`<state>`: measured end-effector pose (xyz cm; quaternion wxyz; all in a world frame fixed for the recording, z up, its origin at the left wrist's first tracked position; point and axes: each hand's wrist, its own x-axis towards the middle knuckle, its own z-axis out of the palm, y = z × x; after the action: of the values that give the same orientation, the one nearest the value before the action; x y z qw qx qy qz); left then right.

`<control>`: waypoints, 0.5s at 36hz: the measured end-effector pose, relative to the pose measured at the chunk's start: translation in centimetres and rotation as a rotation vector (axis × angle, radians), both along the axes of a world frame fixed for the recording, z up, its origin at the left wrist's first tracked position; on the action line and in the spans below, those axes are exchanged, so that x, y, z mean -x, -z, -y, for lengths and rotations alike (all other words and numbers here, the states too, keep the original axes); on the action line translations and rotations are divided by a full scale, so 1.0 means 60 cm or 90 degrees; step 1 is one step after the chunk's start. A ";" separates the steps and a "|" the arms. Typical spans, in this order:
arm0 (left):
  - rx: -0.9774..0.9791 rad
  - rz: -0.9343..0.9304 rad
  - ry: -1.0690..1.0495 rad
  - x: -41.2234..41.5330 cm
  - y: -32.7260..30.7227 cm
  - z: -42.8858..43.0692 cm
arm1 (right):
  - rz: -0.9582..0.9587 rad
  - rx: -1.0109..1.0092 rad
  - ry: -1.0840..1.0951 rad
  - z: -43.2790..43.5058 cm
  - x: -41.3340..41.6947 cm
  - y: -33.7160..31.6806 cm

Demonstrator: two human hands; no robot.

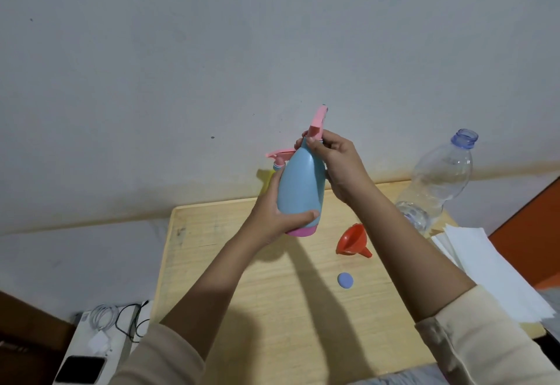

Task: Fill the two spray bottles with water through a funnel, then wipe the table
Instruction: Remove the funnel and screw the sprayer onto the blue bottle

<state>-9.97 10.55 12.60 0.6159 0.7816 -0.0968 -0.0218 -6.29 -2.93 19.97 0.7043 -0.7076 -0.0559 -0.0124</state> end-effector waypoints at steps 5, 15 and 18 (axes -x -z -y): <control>-0.065 0.029 -0.099 0.012 0.022 0.021 | 0.016 0.008 0.081 -0.016 0.003 0.017; -0.132 0.039 -0.155 0.053 0.043 0.039 | 0.034 0.036 0.084 -0.016 0.029 0.023; -0.096 0.011 -0.125 0.062 0.028 0.028 | -0.001 0.030 0.007 0.007 0.039 0.003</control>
<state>-13.69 8.89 10.92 0.5538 0.8315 -0.0233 0.0377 -8.65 -3.33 19.81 0.6875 -0.7242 -0.0515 -0.0143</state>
